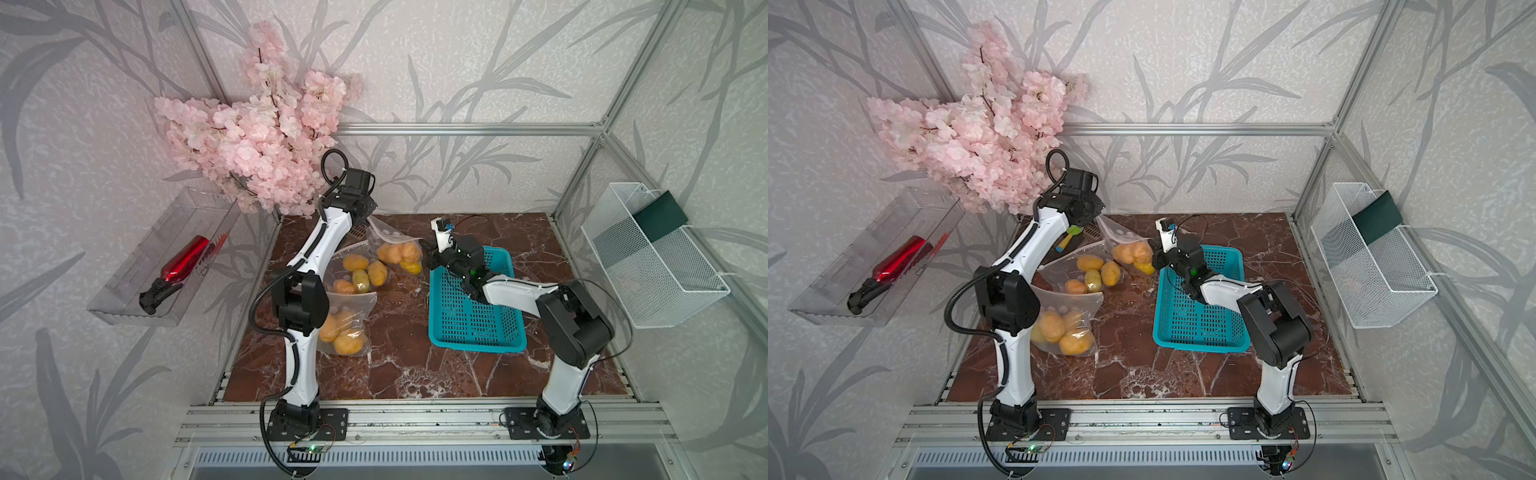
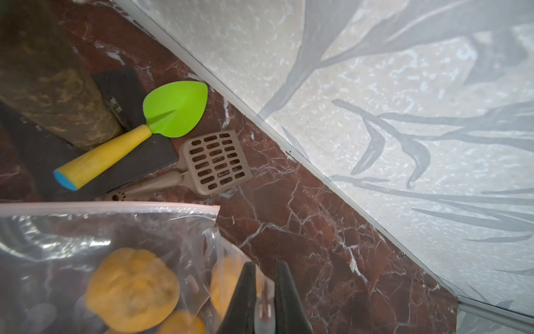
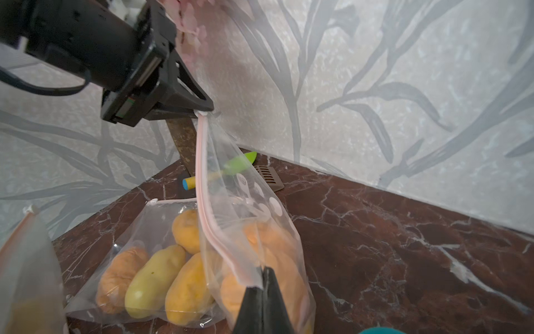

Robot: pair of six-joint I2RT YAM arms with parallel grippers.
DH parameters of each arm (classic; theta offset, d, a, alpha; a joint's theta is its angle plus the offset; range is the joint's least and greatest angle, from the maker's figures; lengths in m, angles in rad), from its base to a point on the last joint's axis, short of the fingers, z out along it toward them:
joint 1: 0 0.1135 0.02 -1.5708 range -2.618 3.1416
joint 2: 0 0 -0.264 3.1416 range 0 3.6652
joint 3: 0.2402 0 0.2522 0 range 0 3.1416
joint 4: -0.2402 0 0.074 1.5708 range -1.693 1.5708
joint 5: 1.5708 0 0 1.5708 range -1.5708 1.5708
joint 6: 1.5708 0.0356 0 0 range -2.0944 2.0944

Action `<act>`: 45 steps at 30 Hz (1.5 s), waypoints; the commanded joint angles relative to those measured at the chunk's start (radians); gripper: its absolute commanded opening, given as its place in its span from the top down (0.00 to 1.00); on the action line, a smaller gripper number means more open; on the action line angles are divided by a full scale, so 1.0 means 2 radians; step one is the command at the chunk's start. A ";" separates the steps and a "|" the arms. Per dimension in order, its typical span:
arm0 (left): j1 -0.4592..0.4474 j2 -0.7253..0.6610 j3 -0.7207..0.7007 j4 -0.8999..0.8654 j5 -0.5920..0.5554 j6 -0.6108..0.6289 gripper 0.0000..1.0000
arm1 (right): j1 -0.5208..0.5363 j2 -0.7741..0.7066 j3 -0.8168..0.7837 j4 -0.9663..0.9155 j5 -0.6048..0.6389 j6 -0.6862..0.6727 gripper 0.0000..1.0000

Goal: Put the potatoes into a zipper bag and zip it
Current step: Place the zipper food storage bag at the center of the board, then reset both arms

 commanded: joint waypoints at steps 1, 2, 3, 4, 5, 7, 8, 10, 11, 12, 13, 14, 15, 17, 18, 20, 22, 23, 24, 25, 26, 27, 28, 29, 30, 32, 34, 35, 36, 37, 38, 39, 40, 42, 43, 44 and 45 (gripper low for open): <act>0.002 0.042 0.051 -0.021 -0.008 0.003 1.00 | -0.027 0.032 0.049 -0.079 -0.049 0.054 1.00; 0.002 0.054 0.065 -0.022 -0.008 0.004 1.00 | -0.031 0.041 0.062 -0.090 -0.051 0.057 1.00; 0.003 0.069 0.079 -0.023 -0.006 0.002 1.00 | -0.034 0.051 0.079 -0.106 -0.047 0.057 1.00; 0.005 0.083 0.091 -0.023 -0.003 0.002 1.00 | -0.035 0.060 0.097 -0.126 -0.044 0.055 1.00; 0.006 0.094 0.103 -0.022 0.000 0.000 1.00 | -0.037 0.068 0.112 -0.142 -0.042 0.053 1.00; 0.010 0.118 0.125 -0.023 0.006 -0.004 1.00 | -0.041 0.086 0.145 -0.175 -0.034 0.049 1.00; 0.011 0.125 0.133 -0.022 0.008 -0.005 1.00 | -0.042 0.093 0.155 -0.186 -0.033 0.047 1.00; 0.012 0.135 0.138 -0.014 0.008 -0.005 1.00 | -0.044 0.105 0.178 -0.208 -0.022 0.042 0.98; 0.012 0.137 0.138 -0.010 0.007 -0.003 0.98 | -0.045 0.110 0.187 -0.217 -0.019 0.040 0.96; 0.013 0.139 0.138 -0.008 0.006 -0.002 0.84 | -0.046 0.114 0.195 -0.224 -0.019 0.037 0.91; 0.013 0.140 0.138 -0.007 0.007 -0.002 0.60 | -0.047 0.117 0.202 -0.229 -0.018 0.035 0.84; 0.014 0.139 0.138 -0.008 0.006 -0.002 0.39 | -0.047 0.118 0.206 -0.233 -0.017 0.033 0.74; 0.014 0.137 0.138 -0.008 0.005 -0.001 0.17 | -0.047 0.116 0.211 -0.239 -0.014 0.030 0.64; 0.013 0.127 0.137 -0.010 0.007 0.007 0.01 | -0.047 0.102 0.213 -0.252 -0.006 0.022 0.45; 0.013 0.119 0.137 -0.013 0.009 0.013 0.00 | -0.047 0.090 0.211 -0.258 0.001 0.019 0.38; 0.013 0.097 0.130 -0.018 0.011 0.023 0.00 | -0.048 0.057 0.198 -0.262 0.009 0.012 0.27; 0.013 0.063 0.112 -0.029 0.002 0.025 0.00 | -0.049 0.009 0.174 -0.265 0.019 0.010 0.04; 0.013 0.045 0.102 -0.034 -0.002 0.027 0.00 | -0.051 -0.015 0.164 -0.269 0.023 0.010 0.01; 0.013 0.023 0.089 -0.038 -0.005 0.033 0.00 | -0.052 -0.043 0.152 -0.275 0.028 0.010 0.01; 0.012 -0.002 0.070 -0.040 -0.009 0.038 0.00 | -0.054 -0.073 0.139 -0.283 0.035 0.011 0.01; 0.012 -0.026 0.050 -0.038 -0.016 0.045 0.00 | -0.056 -0.106 0.126 -0.290 0.039 0.011 0.01; 0.013 -0.053 0.021 -0.035 -0.024 0.049 0.00 | -0.059 -0.139 0.110 -0.295 0.042 0.012 0.01; 0.013 -0.081 -0.017 -0.023 -0.035 0.061 0.00 | -0.062 -0.174 0.091 -0.298 0.045 0.013 0.01; 0.015 -0.107 -0.053 -0.007 -0.037 0.079 0.00 | -0.066 -0.204 0.073 -0.300 0.053 0.015 0.01; 0.018 -0.136 -0.093 0.010 -0.033 0.107 0.00 | -0.071 -0.237 0.052 -0.301 0.065 0.017 0.01; 0.021 -0.192 -0.171 0.035 -0.057 0.151 0.01 | -0.081 -0.299 0.012 -0.308 0.117 0.023 0.01; 0.021 -0.253 -0.263 0.063 -0.137 0.182 0.01 | -0.095 -0.358 -0.043 -0.303 0.183 0.007 0.01; 0.021 -0.280 -0.307 0.071 -0.169 0.176 0.00 | -0.100 -0.381 -0.081 -0.267 0.201 -0.022 0.01; 0.022 -0.311 -0.361 0.085 -0.191 0.169 0.00 | -0.107 -0.404 -0.127 -0.225 0.218 -0.055 0.01; 0.022 -0.343 -0.416 0.113 -0.196 0.172 0.00 | -0.119 -0.419 -0.157 -0.212 0.237 -0.070 0.01; 0.022 -0.373 -0.468 0.152 -0.190 0.184 0.00 | -0.140 -0.424 -0.168 -0.231 0.250 -0.061 0.01; 0.023 -0.404 -0.529 0.202 -0.183 0.201 0.00 | -0.172 -0.423 -0.175 -0.260 0.244 -0.034 0.01; 0.024 -0.436 -0.585 0.248 -0.187 0.224 0.00 | -0.202 -0.417 -0.187 -0.271 0.220 -0.016 0.01; 0.023 -0.484 -0.675 0.312 -0.240 0.263 0.00 | -0.234 -0.401 -0.209 -0.271 0.228 -0.013 0.01; 0.024 -0.504 -0.714 0.341 -0.279 0.282 0.00 | -0.237 -0.390 -0.220 -0.268 0.256 -0.023 0.01; 0.024 -0.518 -0.744 0.361 -0.313 0.292 0.00 | -0.237 -0.381 -0.229 -0.264 0.285 -0.034 0.01; 0.025 -0.531 -0.774 0.381 -0.347 0.300 0.00 | -0.237 -0.371 -0.241 -0.257 0.318 -0.037 0.01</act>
